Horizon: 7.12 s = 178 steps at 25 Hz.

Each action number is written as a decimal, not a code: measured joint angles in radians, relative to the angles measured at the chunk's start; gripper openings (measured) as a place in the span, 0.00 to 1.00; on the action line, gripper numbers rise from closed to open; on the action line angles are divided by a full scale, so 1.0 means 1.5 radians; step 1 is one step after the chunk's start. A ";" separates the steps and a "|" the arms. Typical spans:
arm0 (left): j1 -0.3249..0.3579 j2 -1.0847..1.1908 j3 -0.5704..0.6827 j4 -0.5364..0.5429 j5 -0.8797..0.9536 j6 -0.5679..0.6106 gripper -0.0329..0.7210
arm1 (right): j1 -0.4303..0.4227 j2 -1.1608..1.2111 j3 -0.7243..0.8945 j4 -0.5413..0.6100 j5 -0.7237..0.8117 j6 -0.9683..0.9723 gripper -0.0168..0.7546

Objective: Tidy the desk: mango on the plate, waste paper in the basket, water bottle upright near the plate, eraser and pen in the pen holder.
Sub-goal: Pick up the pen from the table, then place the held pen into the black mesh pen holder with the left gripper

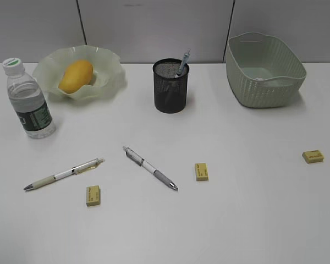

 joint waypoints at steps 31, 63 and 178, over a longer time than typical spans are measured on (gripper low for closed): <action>0.000 0.305 -0.192 0.011 -0.104 0.129 0.71 | 0.000 -0.018 0.039 0.006 0.000 0.001 0.74; -0.139 0.927 -0.438 0.091 -0.067 0.206 0.71 | 0.000 -0.018 0.039 0.006 0.000 0.001 0.74; -0.223 1.193 -0.812 -0.393 -0.661 0.273 0.68 | 0.000 -0.018 0.039 0.005 -0.007 0.001 0.72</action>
